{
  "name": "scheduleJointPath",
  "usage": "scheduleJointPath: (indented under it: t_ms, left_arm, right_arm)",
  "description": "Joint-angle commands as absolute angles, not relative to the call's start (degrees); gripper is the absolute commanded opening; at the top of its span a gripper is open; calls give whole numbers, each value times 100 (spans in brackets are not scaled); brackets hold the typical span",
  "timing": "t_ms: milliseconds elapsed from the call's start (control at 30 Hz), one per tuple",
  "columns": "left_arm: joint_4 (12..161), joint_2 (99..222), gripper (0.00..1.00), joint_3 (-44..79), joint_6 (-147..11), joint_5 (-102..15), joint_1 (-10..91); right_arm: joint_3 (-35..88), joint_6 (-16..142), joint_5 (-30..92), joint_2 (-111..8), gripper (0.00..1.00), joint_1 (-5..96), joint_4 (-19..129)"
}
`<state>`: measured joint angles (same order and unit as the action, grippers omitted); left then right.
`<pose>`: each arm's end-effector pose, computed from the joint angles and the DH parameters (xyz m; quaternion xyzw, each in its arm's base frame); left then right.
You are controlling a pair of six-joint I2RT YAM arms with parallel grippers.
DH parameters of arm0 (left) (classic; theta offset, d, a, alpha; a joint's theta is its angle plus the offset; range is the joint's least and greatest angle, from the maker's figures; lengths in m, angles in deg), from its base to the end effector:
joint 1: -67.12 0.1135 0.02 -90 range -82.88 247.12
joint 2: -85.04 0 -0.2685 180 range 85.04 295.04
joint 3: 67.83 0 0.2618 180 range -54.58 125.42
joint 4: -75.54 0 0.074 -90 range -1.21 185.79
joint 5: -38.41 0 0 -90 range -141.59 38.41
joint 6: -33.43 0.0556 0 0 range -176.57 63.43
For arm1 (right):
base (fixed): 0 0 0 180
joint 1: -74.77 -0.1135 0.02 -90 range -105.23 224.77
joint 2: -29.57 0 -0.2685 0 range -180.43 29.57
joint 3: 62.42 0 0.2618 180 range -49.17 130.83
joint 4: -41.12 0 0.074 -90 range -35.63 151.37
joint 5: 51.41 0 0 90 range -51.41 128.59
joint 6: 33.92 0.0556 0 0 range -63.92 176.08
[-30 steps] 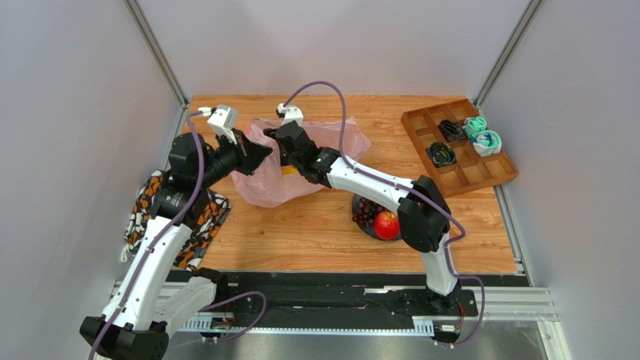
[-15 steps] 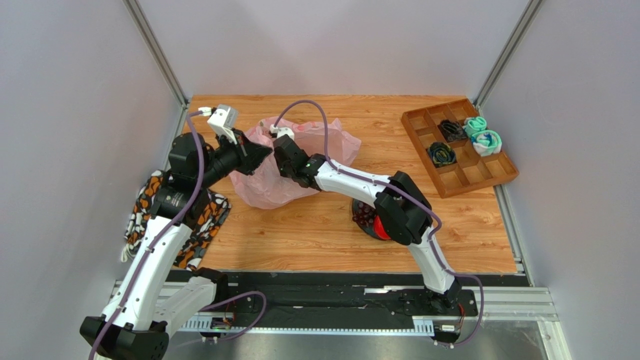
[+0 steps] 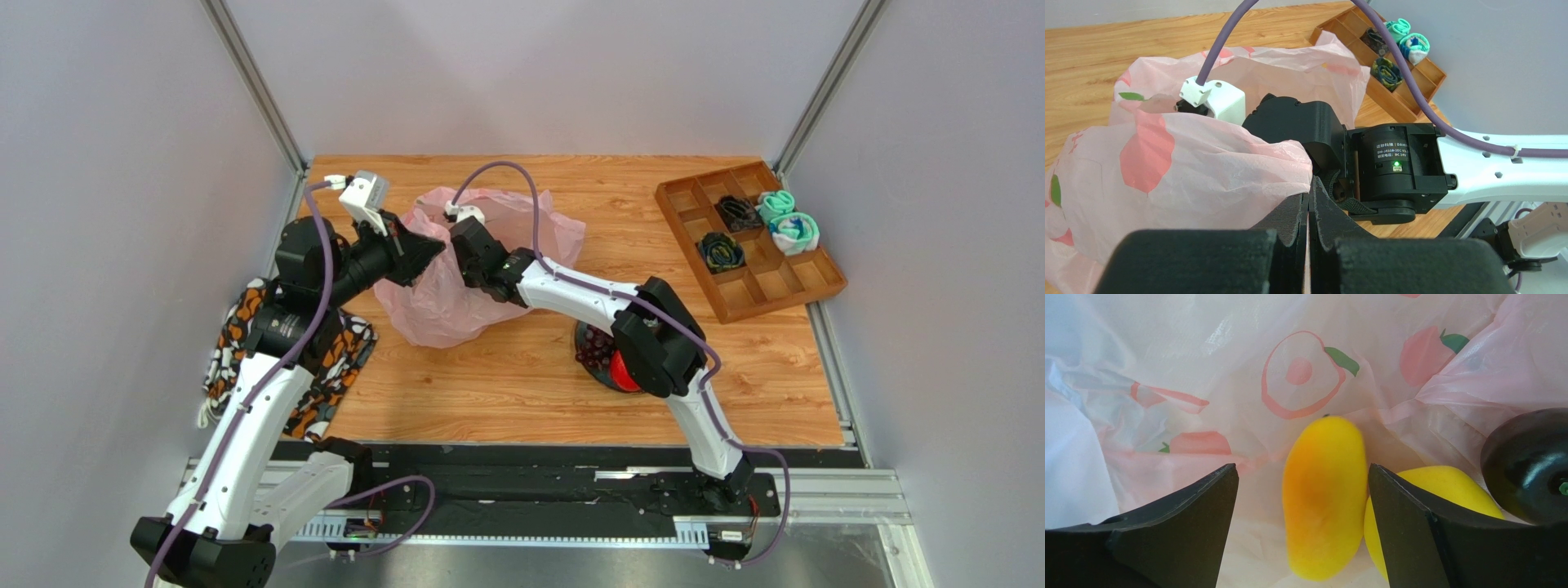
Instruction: Place the fruits into the plastic bag
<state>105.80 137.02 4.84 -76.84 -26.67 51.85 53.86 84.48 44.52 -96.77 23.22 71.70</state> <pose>0.2082 -0.0811 0.3968 0.1066 0.7510 -0.3493 0.5501 0.3372 0.4154 0.1998 -0.1609 0.8933 0.2319 0.3497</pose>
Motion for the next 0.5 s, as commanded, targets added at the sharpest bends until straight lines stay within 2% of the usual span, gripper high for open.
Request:
scheduleJointPath:
  t_ms: [0, 467]
  left_arm:
    - [10461, 13680, 0, 712, -7670, -2593, 5209]
    - [10478, 13672, 0, 712, -7670, -2637, 5209]
  right_arm:
    - [5613, 8332, 4447, -9629, 82, 2327, 7081]
    - [5236, 8411, 4166, -9129, 77, 2318, 6468]
